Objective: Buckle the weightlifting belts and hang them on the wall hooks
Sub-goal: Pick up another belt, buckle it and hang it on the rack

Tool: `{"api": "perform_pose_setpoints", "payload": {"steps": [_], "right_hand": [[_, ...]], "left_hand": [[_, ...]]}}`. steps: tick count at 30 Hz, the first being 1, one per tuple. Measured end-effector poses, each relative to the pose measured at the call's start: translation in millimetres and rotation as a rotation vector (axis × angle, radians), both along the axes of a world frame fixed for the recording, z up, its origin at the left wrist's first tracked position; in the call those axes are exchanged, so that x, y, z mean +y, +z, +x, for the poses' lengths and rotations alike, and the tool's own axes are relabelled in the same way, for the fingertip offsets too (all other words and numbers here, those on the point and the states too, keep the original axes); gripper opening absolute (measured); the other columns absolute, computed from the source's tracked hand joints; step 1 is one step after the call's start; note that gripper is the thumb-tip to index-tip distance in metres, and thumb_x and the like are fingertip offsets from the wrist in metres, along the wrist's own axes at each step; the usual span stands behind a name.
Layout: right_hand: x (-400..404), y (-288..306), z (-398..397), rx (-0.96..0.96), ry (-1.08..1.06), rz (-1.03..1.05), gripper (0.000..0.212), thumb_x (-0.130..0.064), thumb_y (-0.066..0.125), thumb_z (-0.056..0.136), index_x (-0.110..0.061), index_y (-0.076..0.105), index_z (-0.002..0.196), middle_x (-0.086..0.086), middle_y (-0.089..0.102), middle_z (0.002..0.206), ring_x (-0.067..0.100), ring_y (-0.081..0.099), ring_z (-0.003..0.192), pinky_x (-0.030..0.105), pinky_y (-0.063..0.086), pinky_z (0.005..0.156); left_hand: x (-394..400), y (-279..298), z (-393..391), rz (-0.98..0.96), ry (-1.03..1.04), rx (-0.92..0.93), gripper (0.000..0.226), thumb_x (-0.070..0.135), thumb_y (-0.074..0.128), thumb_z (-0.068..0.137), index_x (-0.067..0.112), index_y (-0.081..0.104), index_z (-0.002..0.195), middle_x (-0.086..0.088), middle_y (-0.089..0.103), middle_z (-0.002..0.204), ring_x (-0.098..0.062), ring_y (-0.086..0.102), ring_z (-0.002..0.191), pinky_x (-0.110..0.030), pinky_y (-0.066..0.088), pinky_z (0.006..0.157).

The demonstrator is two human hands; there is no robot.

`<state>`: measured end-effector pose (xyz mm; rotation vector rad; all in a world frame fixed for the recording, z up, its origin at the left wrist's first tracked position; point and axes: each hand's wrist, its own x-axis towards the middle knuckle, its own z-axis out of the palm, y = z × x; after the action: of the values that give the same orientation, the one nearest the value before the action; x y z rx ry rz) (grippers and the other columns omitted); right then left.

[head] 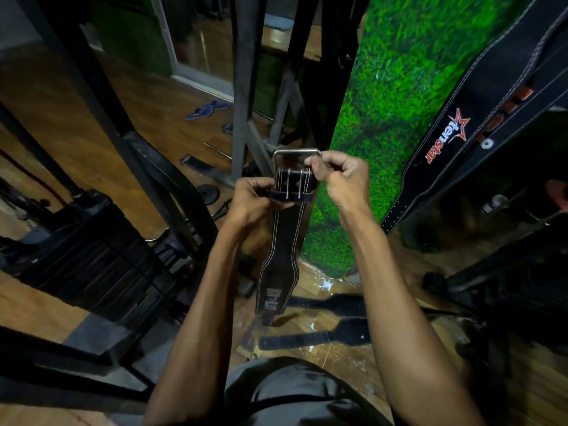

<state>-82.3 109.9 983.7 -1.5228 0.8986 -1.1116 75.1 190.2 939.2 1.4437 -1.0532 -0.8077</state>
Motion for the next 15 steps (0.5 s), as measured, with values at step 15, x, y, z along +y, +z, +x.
{"api": "perform_pose_setpoints", "payload": {"steps": [15], "right_hand": [[-21.7,24.0,3.6,-0.063,-0.292,-0.039,0.015,0.001,0.075,0.087,0.008,0.078,0.100,0.011,0.076,0.087,-0.006,0.067,0.067,0.015,0.052,0.069]], "left_hand": [[-55.4,55.7,8.9,-0.296,0.043,0.005,0.010,0.006,0.071,0.093,-0.002,0.077,0.092,-0.010,0.074,0.081,-0.004,0.064,0.067,-0.017,0.051,0.063]]}}
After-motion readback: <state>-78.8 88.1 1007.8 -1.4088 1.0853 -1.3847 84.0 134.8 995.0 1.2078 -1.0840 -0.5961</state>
